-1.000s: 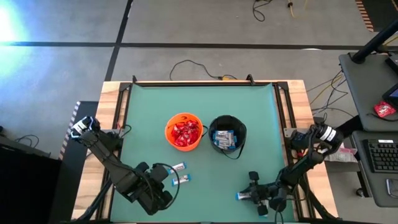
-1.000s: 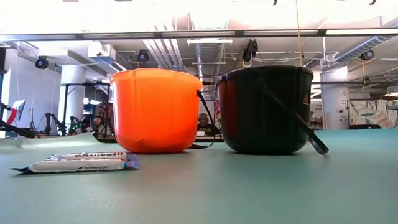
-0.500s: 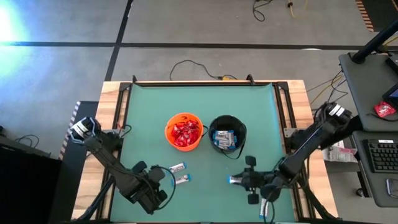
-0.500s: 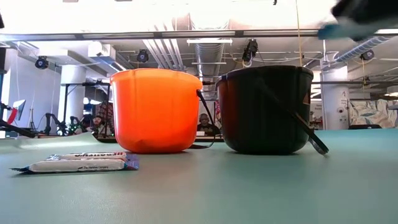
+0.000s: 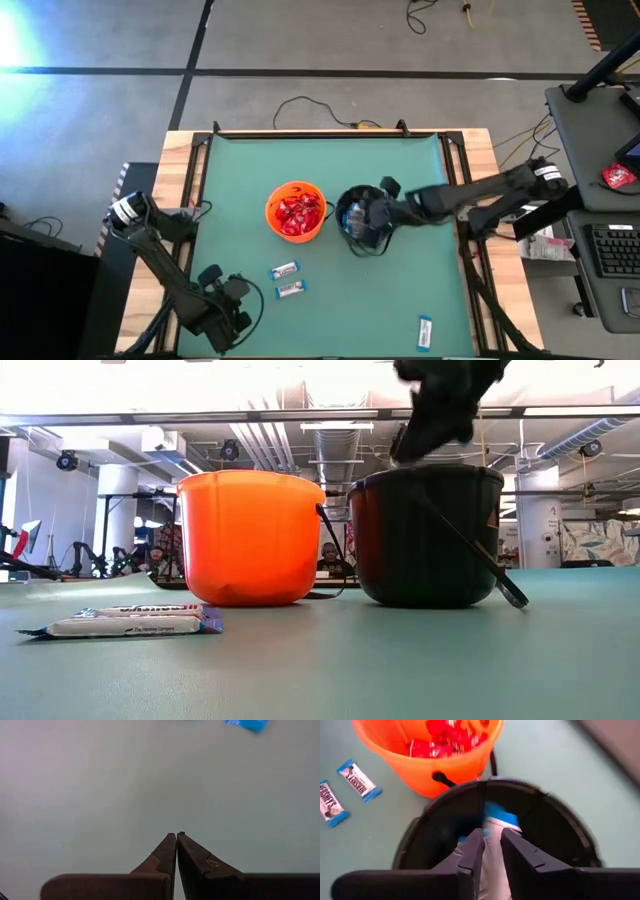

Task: Sort candy by brand, put in halloween buckets
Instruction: Put the white chocolate into the black bucket

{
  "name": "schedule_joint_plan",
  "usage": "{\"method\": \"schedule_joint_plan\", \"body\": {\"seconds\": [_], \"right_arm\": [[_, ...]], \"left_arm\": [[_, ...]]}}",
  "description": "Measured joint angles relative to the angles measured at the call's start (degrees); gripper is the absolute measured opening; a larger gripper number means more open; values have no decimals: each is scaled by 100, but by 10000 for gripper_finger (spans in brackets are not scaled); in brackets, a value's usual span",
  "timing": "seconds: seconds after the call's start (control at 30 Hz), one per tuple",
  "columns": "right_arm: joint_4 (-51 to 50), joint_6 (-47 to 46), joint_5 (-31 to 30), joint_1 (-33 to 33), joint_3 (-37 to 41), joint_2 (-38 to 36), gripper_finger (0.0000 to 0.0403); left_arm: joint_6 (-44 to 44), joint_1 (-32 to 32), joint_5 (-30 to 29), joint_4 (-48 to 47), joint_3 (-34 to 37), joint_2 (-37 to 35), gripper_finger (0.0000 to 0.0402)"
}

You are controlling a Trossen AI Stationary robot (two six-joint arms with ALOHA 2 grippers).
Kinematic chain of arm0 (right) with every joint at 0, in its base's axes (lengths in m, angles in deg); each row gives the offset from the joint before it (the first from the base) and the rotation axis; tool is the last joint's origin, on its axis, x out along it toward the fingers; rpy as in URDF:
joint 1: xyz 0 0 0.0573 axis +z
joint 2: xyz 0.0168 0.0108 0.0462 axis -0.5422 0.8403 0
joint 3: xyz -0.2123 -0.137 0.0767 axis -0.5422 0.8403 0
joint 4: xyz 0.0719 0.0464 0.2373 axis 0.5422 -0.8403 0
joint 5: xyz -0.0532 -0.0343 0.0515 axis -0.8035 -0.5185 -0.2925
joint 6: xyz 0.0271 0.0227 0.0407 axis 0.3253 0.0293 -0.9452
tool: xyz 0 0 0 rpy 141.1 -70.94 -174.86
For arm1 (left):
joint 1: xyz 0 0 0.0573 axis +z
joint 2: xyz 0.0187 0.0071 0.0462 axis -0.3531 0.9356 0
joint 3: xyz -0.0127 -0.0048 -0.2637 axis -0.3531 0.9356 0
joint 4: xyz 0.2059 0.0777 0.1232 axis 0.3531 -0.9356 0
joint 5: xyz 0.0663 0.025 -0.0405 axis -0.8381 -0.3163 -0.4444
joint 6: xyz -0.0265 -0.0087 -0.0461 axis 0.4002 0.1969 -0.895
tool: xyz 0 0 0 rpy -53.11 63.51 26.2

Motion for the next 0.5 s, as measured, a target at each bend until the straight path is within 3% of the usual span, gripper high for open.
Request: {"method": "schedule_joint_plan", "body": {"seconds": [0.23,0.5], "right_arm": [[116,-234,1189,-947,263,322,43],[32,-235,1270,-643,-123,133,76]], "left_arm": [[-477,-426,0,-4,64,15,0],[-775,-669,-18,17,63,15,0]]}}
